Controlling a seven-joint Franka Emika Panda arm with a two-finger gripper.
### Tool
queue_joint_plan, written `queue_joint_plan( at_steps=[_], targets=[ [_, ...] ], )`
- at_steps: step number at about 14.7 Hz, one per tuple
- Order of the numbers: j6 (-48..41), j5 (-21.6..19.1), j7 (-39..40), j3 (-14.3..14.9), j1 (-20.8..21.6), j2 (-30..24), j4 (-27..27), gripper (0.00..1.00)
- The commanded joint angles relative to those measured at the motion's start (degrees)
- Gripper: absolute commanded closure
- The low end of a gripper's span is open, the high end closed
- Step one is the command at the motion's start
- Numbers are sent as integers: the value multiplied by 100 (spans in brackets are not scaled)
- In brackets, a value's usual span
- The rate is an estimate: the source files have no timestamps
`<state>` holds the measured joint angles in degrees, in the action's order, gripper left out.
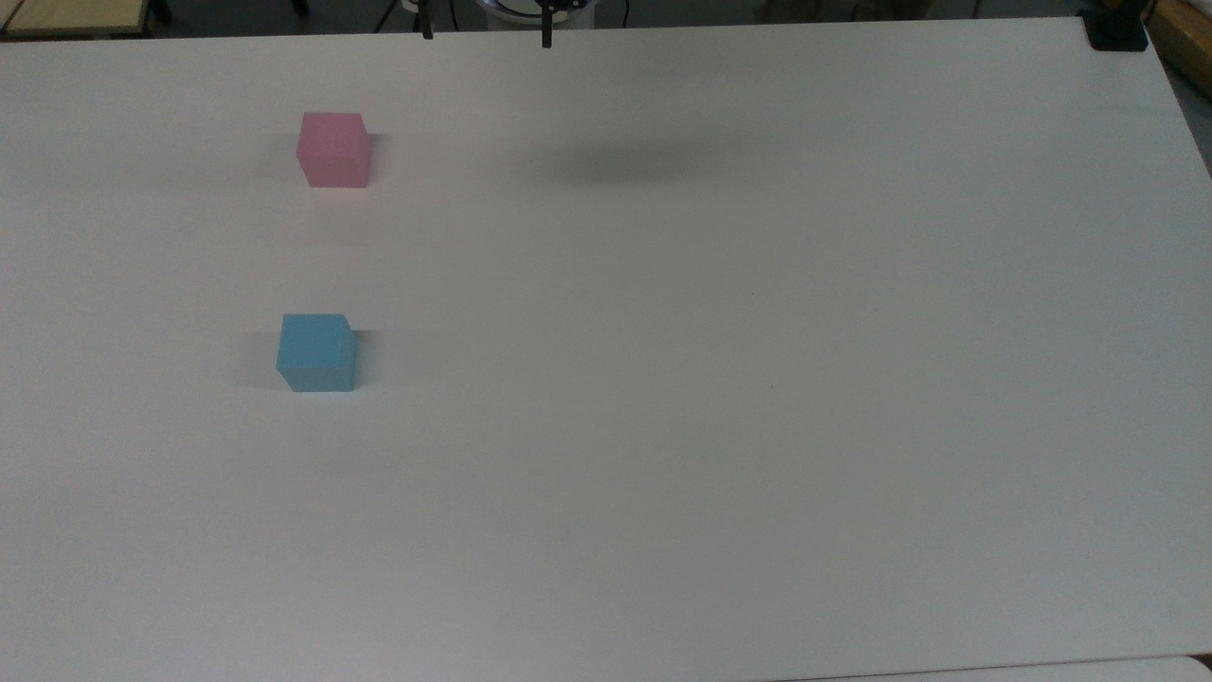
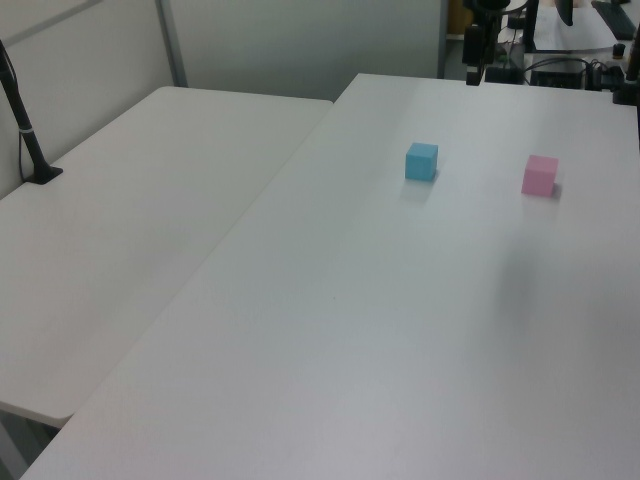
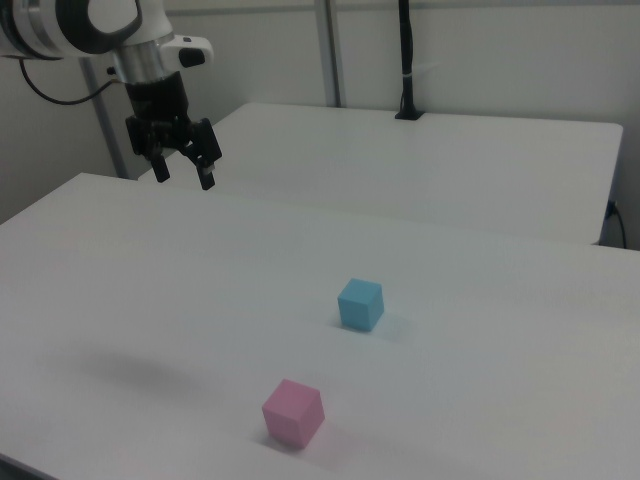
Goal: Put blue cube on pink cube
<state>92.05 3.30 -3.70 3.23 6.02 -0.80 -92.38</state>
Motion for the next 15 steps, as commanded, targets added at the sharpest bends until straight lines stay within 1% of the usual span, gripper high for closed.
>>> queue_joint_plan(
  at_steps=[1,11,12,15],
  targets=[
    [-327,-14,124,37,-49,-69,115,0],
    [-301,-14,150,46,-57,-34,123,0],
    [-310,4,272,55,-66,-34,123,0],
    [-441,-22,957,64,-382,-34,229,0]
  ],
)
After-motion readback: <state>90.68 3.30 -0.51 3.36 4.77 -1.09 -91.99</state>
